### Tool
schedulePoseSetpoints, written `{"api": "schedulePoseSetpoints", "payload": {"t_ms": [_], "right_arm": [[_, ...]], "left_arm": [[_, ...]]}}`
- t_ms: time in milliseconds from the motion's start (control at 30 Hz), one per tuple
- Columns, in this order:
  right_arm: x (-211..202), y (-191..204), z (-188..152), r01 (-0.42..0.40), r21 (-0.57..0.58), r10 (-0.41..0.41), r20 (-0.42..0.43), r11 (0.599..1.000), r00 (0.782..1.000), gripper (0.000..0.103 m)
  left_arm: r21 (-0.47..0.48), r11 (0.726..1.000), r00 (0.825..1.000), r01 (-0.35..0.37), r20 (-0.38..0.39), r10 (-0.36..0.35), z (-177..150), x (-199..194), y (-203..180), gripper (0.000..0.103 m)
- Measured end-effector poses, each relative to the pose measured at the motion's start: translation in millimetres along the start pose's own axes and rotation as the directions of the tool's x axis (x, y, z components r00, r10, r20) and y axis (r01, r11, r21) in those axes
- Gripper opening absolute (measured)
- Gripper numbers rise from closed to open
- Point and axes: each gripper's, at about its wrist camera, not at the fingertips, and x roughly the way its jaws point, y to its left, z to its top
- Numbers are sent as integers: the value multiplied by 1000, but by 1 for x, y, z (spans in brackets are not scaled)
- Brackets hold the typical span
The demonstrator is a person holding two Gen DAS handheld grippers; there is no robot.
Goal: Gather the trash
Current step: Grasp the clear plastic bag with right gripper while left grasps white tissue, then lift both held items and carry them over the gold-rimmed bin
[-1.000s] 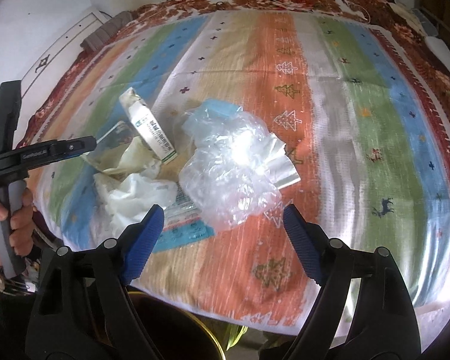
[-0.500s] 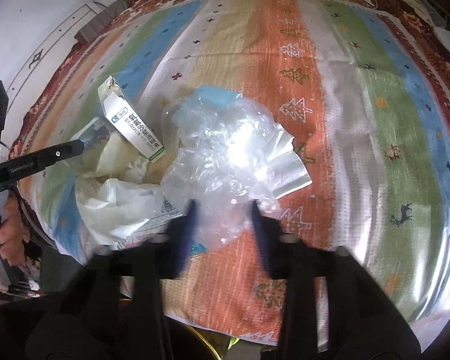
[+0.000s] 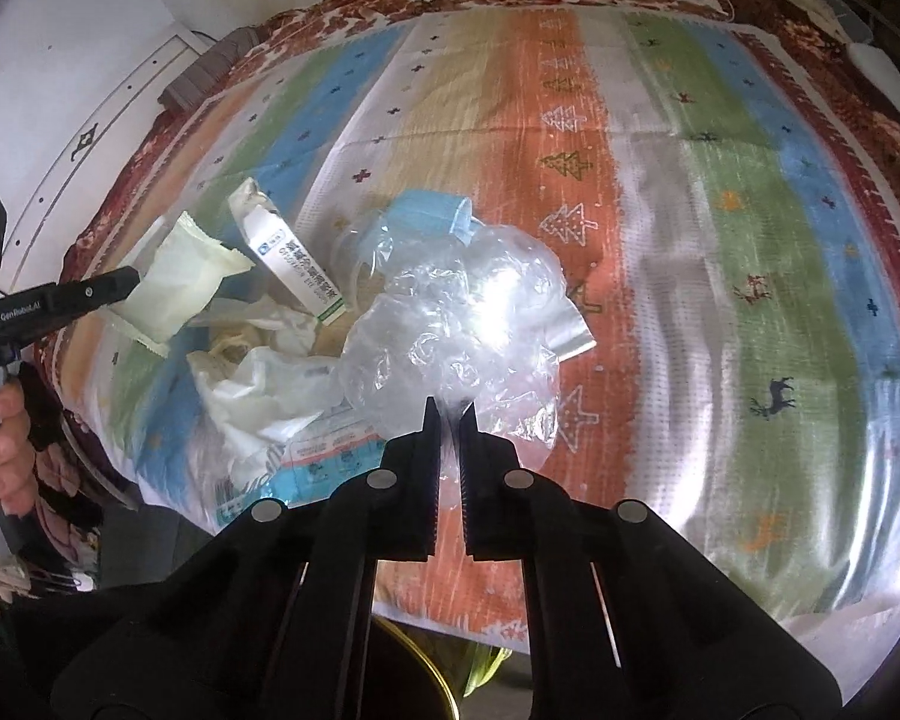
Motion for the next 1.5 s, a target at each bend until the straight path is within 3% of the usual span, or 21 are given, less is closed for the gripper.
{"api": "schedulePoseSetpoints", "payload": {"t_ms": [500,933,1500], "right_arm": [[-57,32,-24,9,-54,-5,79,999,997,4],[-105,75,-68,-7,-128,27,155,992,987,4],[-132,99,-124,35,-167,2,218,985,976,4]], "left_arm": [[-4,997,997,73,39,-73,-26,-50,-17,0],[35,993,992,112,58,-114,-68,-85,-36,0],[-36,979,978,202,71,-199,-109,-112,-27,0]]}}
